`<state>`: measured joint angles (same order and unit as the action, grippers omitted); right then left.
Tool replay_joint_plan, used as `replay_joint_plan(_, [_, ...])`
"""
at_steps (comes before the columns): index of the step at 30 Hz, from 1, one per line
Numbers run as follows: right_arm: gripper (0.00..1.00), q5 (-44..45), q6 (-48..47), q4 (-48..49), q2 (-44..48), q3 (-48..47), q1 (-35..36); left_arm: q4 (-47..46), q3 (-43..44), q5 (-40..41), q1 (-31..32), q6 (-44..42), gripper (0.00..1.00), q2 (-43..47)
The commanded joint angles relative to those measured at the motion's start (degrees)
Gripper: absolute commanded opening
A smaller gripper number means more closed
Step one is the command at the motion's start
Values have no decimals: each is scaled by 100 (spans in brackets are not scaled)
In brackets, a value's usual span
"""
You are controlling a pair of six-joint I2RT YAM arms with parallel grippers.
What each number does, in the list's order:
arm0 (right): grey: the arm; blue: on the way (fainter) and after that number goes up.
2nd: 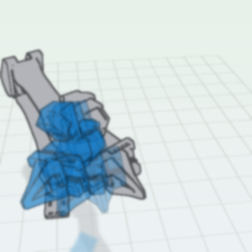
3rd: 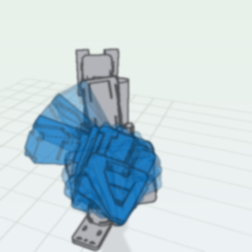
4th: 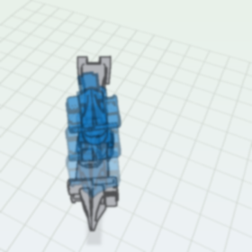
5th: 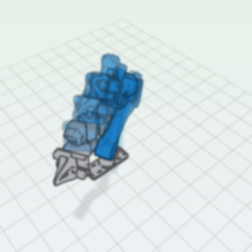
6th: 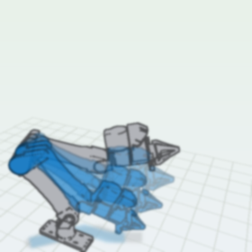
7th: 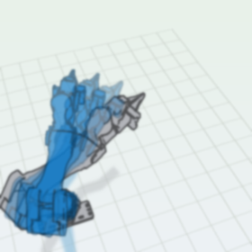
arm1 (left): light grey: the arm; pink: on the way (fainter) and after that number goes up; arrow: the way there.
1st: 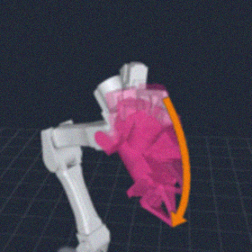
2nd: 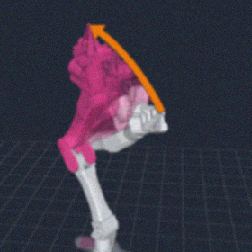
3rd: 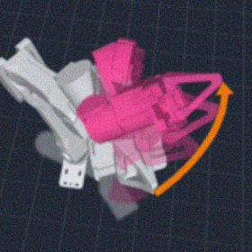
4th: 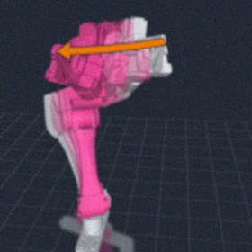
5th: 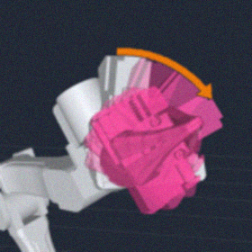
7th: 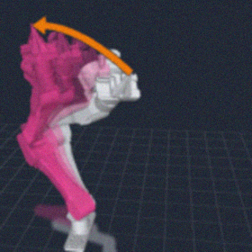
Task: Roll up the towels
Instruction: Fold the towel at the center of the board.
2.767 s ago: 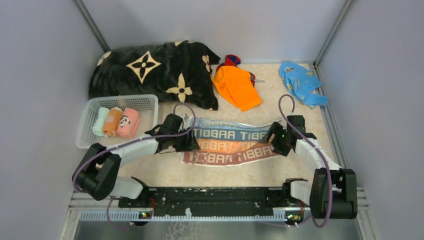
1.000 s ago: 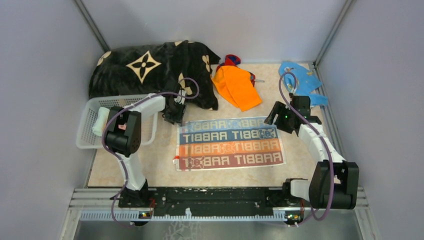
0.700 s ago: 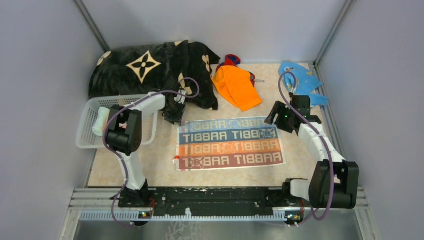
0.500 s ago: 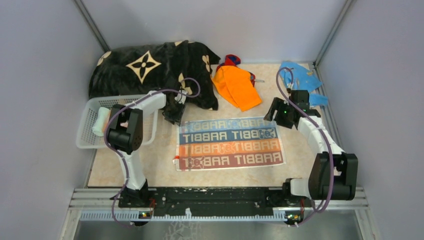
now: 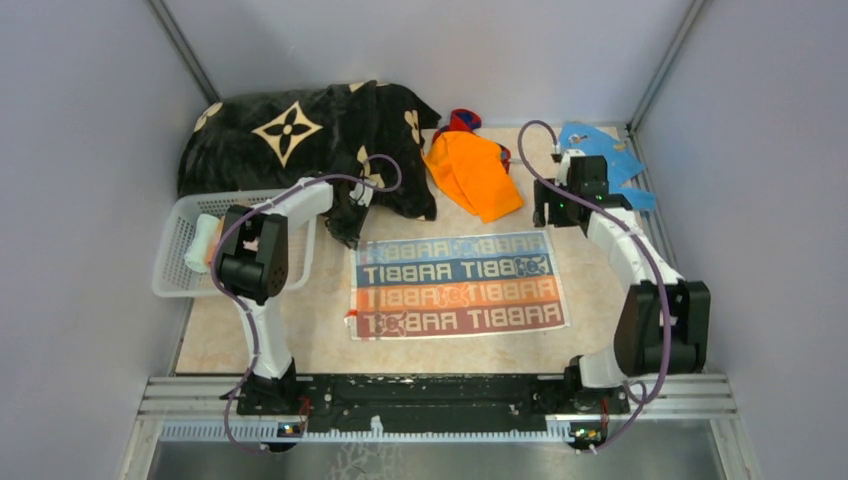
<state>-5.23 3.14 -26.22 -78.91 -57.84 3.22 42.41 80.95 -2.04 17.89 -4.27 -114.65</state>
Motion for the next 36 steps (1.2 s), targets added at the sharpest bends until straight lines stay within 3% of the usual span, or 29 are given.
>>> replay_joint_plan(1, [71,96,-1358,-40,-825,-686,-56,-220,-367,-517,74,-12,16,-703])
replay_joint_plan(8, [58,-139,-2200,-787,-2125,-1685,-330,-181,-370,-382,91,-29,5,-677])
replay_joint_plan(17, [44,-926,-2637,-1071,-2756,-2009,-323,-154,-291,-355,101,-26,3,-670])
replay_joint_plan(36, [41,-532,-3036,-1159,-3492,-1997,-79,-158,-279,-303,100,-16,2,-720])
